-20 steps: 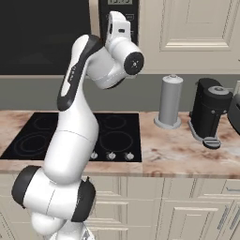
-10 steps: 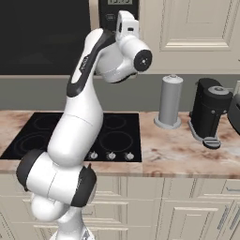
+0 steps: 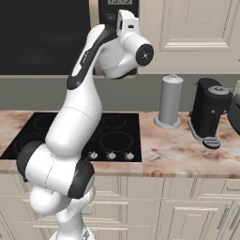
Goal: Pick the lime from the sink and place it in the bowl. Then pick the bowl and place it in the microwave. Then close the microwave door and press the start button.
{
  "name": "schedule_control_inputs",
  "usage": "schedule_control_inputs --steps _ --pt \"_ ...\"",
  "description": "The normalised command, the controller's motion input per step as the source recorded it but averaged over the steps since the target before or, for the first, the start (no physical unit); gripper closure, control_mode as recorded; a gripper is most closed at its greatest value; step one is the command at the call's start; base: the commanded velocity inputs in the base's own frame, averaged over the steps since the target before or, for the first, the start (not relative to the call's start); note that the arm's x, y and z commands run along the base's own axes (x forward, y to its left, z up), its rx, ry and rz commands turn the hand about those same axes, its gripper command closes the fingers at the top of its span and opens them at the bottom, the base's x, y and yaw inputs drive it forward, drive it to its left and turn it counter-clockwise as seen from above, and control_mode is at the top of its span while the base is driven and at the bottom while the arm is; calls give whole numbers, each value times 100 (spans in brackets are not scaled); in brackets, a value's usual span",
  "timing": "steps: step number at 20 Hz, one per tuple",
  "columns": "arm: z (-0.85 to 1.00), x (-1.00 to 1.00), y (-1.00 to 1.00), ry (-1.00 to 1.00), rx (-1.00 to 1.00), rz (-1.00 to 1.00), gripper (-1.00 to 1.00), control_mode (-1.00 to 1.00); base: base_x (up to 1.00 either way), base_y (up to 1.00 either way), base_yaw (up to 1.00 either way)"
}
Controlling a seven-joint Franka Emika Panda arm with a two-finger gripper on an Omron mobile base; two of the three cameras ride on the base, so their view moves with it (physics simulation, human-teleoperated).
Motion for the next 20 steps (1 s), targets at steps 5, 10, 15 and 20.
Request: schedule_control_inputs --steps 5,10,15,20 --pt "0 2 2 -8 -8 0 100 -100 0 0 0" --pt "-3 21 27 -7 -12 0 100 -100 0 0 0" --pt "-4 32 37 -6 -13 0 100 -100 0 0 0" --pt "-15 82 36 0 -10 -3 100 -100 0 0 0"
